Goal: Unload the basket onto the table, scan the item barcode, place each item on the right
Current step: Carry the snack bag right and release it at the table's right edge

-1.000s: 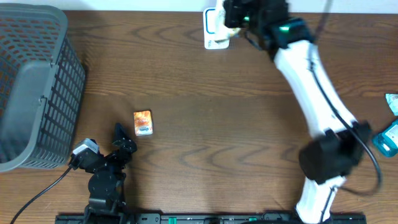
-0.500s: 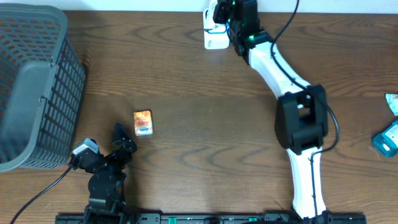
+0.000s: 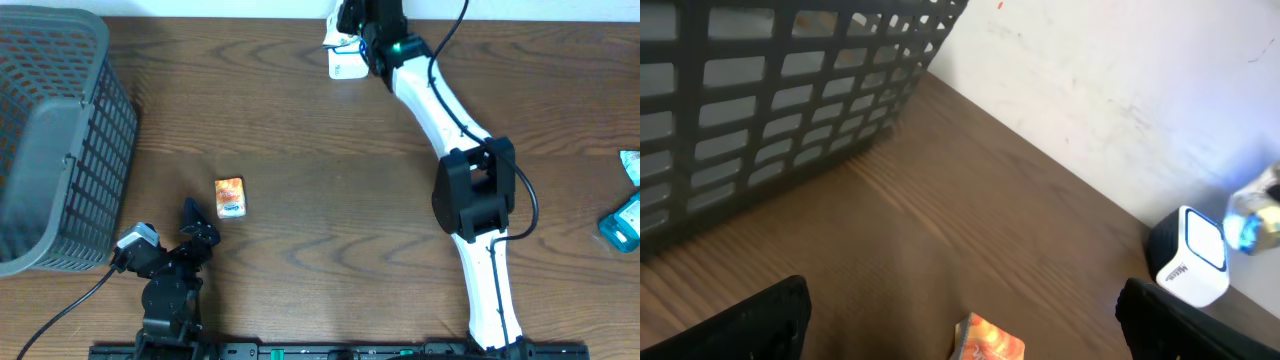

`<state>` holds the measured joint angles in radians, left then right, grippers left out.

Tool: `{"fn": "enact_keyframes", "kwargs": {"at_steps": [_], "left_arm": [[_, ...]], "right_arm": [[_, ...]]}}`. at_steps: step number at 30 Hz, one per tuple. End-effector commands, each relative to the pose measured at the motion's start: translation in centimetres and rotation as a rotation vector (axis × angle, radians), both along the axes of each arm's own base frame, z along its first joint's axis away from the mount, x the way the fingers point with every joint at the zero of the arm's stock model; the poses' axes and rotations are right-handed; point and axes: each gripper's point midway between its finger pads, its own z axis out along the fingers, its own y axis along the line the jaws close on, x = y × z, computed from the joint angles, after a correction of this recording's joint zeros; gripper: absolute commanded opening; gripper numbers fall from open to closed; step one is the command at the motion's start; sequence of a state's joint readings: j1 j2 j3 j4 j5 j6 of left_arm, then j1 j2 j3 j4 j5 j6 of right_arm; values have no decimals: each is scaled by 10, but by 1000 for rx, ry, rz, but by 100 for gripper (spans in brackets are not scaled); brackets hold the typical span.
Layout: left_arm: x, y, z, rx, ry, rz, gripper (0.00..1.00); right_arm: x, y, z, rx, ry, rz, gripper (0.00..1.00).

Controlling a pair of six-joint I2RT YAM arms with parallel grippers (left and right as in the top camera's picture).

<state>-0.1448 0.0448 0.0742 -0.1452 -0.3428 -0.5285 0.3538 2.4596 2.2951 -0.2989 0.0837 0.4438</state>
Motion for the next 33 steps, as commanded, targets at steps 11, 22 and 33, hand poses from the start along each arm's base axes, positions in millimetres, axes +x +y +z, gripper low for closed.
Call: {"fn": "enact_keyframes", "kwargs": {"at_steps": [11, 22, 33], "left_arm": [[0, 1, -14, -1, 32, 9, 98], [0, 1, -14, -1, 32, 9, 98], [0, 1, -14, -1, 32, 9, 98]], "right_arm": [[-33, -73, 20, -336, 123, -288, 1], [-178, -336, -14, -673, 725, -927, 1], [-220, -451, -66, -383, 984, -834, 99]]}}
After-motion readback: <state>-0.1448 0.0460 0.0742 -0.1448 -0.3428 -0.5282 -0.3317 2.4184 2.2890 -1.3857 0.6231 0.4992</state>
